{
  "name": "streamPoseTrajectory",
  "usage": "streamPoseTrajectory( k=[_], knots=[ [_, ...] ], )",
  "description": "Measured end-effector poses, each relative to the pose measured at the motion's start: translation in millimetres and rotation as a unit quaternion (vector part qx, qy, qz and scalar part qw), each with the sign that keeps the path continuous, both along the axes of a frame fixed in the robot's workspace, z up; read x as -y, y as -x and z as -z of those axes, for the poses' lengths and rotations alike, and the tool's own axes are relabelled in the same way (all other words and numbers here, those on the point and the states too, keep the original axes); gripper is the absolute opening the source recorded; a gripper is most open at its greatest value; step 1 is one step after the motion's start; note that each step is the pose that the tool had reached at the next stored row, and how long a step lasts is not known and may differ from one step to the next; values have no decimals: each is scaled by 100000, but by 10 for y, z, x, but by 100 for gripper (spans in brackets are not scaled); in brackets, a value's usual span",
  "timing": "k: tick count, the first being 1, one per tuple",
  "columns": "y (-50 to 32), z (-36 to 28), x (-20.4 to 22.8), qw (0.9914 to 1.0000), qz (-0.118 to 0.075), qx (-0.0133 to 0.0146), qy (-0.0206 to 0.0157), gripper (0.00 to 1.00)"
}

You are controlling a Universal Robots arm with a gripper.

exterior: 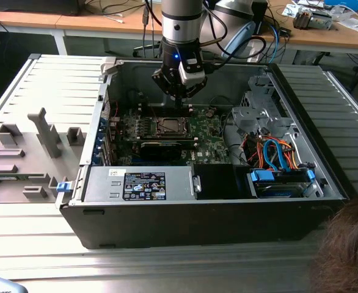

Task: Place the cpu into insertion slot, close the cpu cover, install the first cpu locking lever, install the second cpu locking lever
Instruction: 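Install the first cpu locking lever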

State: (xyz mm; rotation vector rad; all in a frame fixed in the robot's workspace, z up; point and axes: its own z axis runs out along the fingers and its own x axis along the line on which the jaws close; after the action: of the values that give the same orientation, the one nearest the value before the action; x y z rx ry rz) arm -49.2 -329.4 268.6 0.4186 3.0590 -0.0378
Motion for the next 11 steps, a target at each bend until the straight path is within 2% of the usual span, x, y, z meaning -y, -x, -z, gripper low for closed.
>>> streamPoseTrajectory(
  k=[11],
  knots=[
    [0,0,0,99997,-798,-1,-1,11]
  ],
)
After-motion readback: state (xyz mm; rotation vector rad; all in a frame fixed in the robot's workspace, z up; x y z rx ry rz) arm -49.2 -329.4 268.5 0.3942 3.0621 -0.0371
